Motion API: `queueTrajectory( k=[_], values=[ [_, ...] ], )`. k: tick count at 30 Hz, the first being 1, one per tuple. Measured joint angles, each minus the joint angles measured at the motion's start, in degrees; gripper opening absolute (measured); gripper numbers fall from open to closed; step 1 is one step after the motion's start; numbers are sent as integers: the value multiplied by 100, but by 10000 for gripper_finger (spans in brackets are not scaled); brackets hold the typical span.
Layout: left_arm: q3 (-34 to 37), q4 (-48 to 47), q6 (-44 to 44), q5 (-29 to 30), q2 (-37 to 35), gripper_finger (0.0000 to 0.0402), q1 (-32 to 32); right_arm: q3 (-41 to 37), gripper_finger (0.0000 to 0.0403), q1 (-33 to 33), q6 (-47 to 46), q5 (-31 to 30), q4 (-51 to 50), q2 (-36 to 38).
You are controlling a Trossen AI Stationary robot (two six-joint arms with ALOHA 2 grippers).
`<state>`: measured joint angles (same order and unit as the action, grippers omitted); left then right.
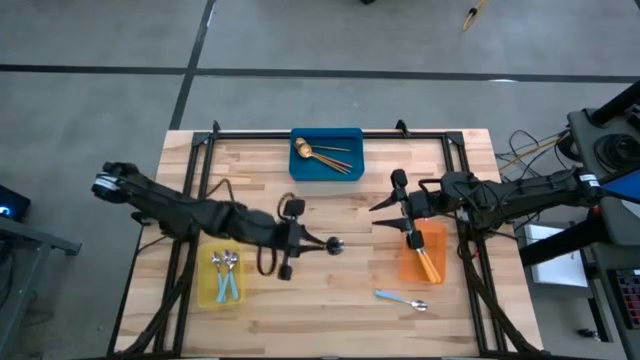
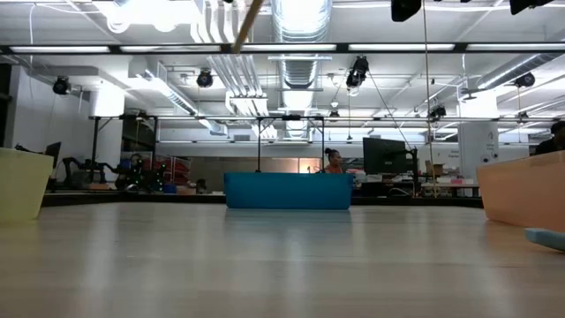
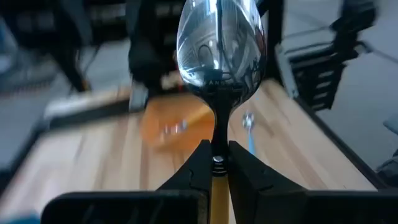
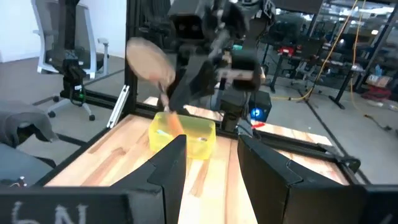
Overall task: Sort silverware by color (type)
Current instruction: Put the orange spoon into the orange bin
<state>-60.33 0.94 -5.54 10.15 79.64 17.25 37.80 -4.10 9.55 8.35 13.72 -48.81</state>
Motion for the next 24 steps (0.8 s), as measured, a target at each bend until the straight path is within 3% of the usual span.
queueTrajectory(
  k=[6, 11, 15, 24],
  values=[
    [1236, 2269, -1035, -1196, -430, 10, -323, -2, 137, -2, -895, -306, 512, -419],
    [2077, 3815, -1221, -1959, -542, 10, -570, -2, 137, -43, -1385, -433, 1561, -1255],
    [2467, 4501, -1242, -2457, -555, 10, -746, 171, 137, -169, -1392, -436, 2569, -2033],
    [2891, 5069, -1214, -3898, -1064, 10, -1370, 1250, 137, -462, -853, -993, 2545, -3095]
  ],
)
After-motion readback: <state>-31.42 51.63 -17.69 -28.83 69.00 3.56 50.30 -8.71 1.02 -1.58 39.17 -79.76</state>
